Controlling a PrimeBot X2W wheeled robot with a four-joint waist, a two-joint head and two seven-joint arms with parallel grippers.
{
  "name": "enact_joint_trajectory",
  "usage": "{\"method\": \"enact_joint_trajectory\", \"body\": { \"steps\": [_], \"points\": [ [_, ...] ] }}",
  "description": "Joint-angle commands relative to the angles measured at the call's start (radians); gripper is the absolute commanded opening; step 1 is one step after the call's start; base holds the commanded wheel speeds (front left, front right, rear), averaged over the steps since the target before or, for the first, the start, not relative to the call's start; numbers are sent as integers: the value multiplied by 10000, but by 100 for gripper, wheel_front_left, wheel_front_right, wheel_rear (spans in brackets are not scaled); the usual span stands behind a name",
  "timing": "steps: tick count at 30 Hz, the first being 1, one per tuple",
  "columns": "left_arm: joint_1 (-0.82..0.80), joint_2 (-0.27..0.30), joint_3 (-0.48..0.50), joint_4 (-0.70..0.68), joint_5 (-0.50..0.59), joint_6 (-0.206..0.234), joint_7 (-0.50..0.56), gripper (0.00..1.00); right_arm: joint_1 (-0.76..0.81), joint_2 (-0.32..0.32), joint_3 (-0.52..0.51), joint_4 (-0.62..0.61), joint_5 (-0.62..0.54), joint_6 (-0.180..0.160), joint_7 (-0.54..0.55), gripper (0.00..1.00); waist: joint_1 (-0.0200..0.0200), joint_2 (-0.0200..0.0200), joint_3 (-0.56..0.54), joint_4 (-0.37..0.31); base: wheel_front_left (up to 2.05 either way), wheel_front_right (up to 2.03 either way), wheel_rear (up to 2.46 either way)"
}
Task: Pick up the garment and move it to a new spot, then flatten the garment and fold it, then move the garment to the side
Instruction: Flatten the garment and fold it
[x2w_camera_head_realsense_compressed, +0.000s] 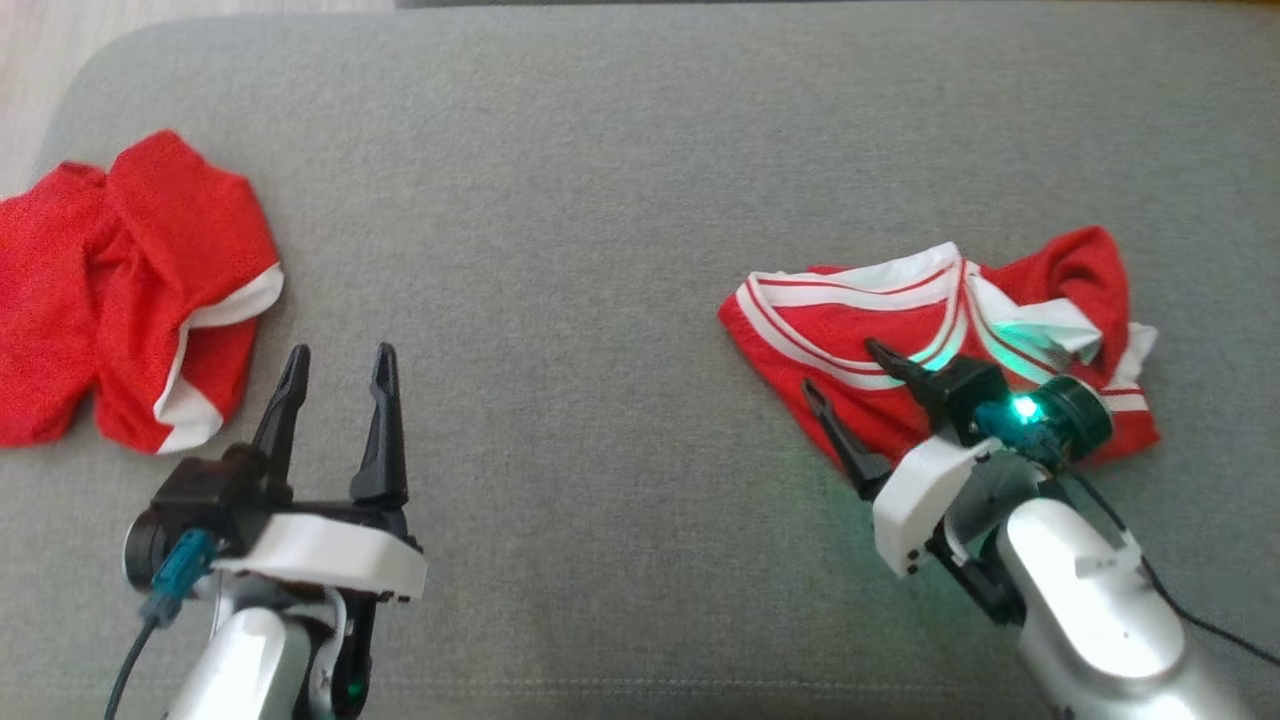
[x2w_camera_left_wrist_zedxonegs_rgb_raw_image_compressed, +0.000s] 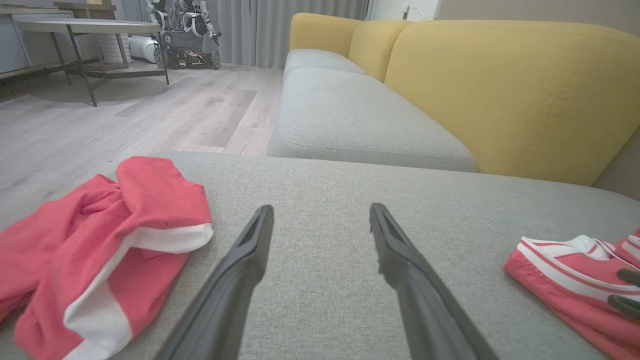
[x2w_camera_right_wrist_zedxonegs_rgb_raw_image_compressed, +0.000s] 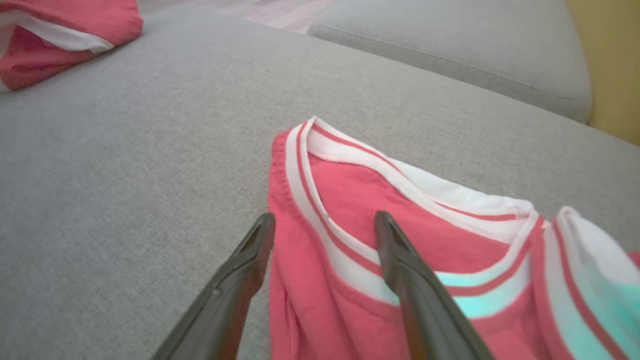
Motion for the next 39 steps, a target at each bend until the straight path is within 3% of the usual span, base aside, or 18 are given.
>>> {"method": "enact_joint_trajectory", "body": {
  "steps": [1,2,3,4,11,18,23,31,39],
  "points": [
    [-492,93,353,-254,116,-42,-123,100,-269,-92,137,-166,109,-7,31,100,0,0,70,90,0,0,0],
    [-537,56,359,-213,121,-63,-138,100,-346,-114,208,2,199,-7,113,100,0,0,80,124,0,0,0],
    [-573,17,367,-175,123,-83,-151,100,-417,-146,268,161,271,-7,213,26,0,0,86,157,0,0,0],
    [-602,-18,372,-137,130,-105,-161,100,-470,-181,317,327,339,-7,356,0,0,0,82,187,0,0,0],
    [-605,-202,485,33,179,-231,-200,100,-765,-159,606,244,792,-7,420,0,0,0,-78,283,0,0,0],
    [-525,-278,688,-36,288,-310,-207,100,-1303,160,1184,-1447,1138,-7,-294,0,0,0,-168,227,0,0,0],
    [-500,-345,791,-89,375,-387,-208,100,-1823,686,1040,-2729,1260,-7,-944,0,0,0,-155,52,0,0,0],
    [-457,-415,866,-52,502,-506,-209,100,-918,1243,-1604,-3848,1107,-7,-1149,0,0,0,-124,-496,0,0,0],
    [-586,-426,888,-50,600,-602,-210,100,1451,1373,-4749,-3236,587,-7,-497,0,0,0,74,-934,0,0,0]
  ]
}}
